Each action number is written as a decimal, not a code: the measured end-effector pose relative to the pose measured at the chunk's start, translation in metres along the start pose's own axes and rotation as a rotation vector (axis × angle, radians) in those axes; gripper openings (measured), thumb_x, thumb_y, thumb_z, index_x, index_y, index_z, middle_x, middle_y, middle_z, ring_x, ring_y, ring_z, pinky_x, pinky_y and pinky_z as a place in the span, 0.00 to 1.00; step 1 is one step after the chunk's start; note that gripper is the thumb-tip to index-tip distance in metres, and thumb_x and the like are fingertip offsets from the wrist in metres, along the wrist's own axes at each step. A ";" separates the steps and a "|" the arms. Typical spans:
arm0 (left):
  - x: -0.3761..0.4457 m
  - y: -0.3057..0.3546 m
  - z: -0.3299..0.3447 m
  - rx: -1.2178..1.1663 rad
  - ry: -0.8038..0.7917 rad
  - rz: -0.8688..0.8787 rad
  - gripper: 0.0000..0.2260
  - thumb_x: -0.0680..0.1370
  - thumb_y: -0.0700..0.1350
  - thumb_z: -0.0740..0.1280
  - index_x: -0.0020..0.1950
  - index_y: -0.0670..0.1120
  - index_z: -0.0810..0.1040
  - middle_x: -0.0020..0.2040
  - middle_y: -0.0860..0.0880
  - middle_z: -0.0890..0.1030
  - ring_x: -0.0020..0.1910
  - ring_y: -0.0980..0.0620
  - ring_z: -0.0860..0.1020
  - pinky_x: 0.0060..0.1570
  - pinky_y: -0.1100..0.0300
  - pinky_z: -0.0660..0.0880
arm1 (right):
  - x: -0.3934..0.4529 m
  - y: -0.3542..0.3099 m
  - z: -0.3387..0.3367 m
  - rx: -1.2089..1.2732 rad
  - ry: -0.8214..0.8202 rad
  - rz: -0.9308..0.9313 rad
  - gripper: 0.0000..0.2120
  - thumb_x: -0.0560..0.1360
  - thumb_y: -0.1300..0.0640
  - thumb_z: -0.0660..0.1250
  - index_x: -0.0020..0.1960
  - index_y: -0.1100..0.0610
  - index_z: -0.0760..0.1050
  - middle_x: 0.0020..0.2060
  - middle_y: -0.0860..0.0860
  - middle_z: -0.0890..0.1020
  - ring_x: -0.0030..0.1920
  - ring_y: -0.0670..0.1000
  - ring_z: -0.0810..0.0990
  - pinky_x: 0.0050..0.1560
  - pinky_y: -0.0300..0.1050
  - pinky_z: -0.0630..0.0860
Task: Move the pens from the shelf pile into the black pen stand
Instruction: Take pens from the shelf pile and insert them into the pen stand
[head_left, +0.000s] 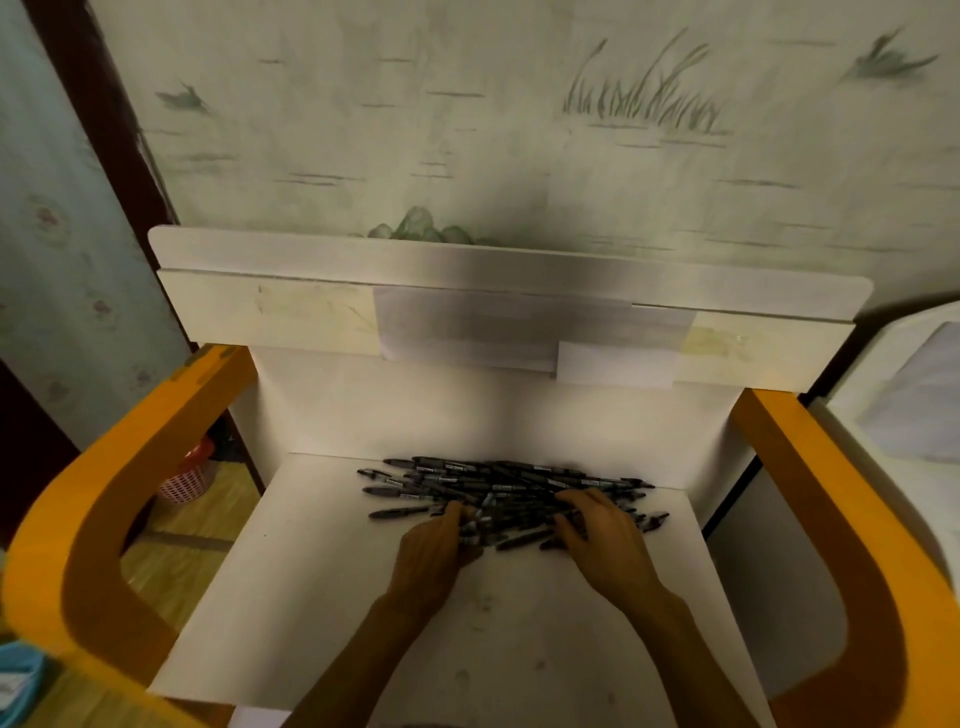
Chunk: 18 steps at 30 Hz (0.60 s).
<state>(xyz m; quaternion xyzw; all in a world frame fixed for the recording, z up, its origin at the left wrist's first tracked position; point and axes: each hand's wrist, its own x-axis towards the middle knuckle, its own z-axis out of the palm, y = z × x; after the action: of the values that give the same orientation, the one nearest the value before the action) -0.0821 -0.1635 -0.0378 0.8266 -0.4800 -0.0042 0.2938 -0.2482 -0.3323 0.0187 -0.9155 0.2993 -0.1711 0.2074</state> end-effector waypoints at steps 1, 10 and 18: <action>-0.001 0.002 -0.006 -0.076 0.032 -0.077 0.20 0.68 0.46 0.81 0.53 0.48 0.75 0.40 0.53 0.81 0.34 0.55 0.79 0.36 0.72 0.68 | 0.001 0.000 0.000 0.000 -0.002 0.001 0.17 0.80 0.51 0.64 0.67 0.52 0.75 0.60 0.49 0.77 0.50 0.48 0.80 0.51 0.39 0.74; 0.010 0.013 -0.032 -0.794 0.284 -0.424 0.12 0.76 0.42 0.74 0.39 0.44 0.72 0.32 0.53 0.74 0.31 0.62 0.74 0.36 0.68 0.72 | 0.006 -0.017 0.012 -0.006 -0.051 -0.032 0.17 0.80 0.50 0.63 0.68 0.51 0.73 0.62 0.49 0.76 0.54 0.50 0.79 0.57 0.47 0.76; -0.018 0.006 -0.014 -0.773 0.364 -0.435 0.13 0.72 0.43 0.77 0.36 0.45 0.73 0.31 0.50 0.76 0.31 0.58 0.73 0.36 0.68 0.71 | 0.005 -0.025 0.013 -0.009 -0.054 -0.043 0.16 0.80 0.50 0.64 0.66 0.52 0.74 0.61 0.50 0.77 0.53 0.51 0.80 0.57 0.50 0.77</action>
<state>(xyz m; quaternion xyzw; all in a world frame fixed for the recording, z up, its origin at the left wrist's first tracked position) -0.0925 -0.1441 -0.0285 0.7253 -0.2000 -0.0989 0.6513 -0.2272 -0.3133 0.0205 -0.9269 0.2748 -0.1494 0.2075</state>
